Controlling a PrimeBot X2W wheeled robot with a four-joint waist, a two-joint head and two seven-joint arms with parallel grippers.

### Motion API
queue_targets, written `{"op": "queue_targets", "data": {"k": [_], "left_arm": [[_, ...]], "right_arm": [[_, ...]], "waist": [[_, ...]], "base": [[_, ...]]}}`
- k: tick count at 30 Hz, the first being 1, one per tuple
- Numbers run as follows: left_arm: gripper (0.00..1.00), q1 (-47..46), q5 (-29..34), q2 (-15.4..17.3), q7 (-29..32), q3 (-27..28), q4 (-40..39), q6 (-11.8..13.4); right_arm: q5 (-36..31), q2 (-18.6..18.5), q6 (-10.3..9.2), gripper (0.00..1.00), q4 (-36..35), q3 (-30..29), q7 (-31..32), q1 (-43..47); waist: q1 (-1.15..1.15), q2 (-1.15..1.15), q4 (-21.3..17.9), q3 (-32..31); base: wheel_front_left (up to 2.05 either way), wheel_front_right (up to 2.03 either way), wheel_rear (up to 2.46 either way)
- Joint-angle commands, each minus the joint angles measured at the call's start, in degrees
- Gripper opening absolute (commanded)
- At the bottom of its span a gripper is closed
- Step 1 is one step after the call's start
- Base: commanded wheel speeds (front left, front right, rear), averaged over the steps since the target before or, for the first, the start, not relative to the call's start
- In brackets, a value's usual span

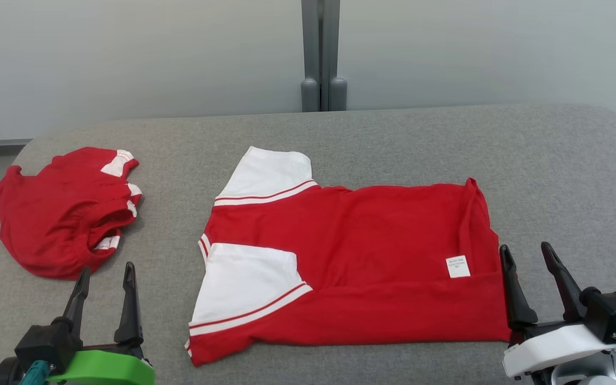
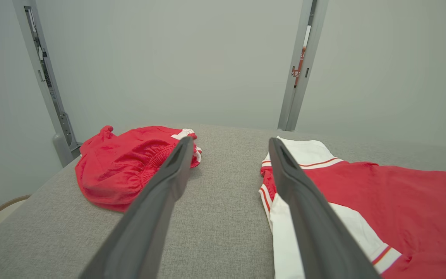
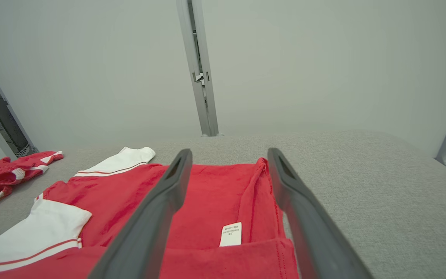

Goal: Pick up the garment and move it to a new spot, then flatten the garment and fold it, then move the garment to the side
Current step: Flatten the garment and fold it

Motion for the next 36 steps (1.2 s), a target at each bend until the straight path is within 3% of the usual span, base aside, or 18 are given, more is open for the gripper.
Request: {"op": "queue_targets", "data": {"k": [1,24,30,36], "left_arm": [[1.0,0.84,0.1,0.0,-0.03,0.2,0.16,-0.35],[1.0,0.02,1.04,-0.01,-0.02,1.09,1.35,-0.38],[1.0,-6.23,1.51,1.86,0.32,0.49,3.57,-1.12],[1.0,-18.32,2.1,4.78,2.53,-1.07,6.17,-2.37]], "right_arm": [[-0.27,0.0,-0.07,1.0,0.1,0.05,-0.04,0.74],[-1.38,0.55,-0.07,1.0,1.35,-0.67,0.47,-0.29],[-2.8,-0.8,-0.07,1.0,2.56,-0.02,1.77,-6.09],[-4.22,-3.83,-0.08,1.0,7.37,0.89,3.97,-18.41]], "waist": [[0.0,0.0,0.11,-0.03],[0.0,0.0,-0.68,0.92],[0.0,0.0,-1.87,3.0],[0.0,0.0,-3.39,8.93]], "base": [[0.0,0.0,0.0],[0.0,0.0,0.0],[0.0,0.0,0.0],[0.0,0.0,0.0]]}}
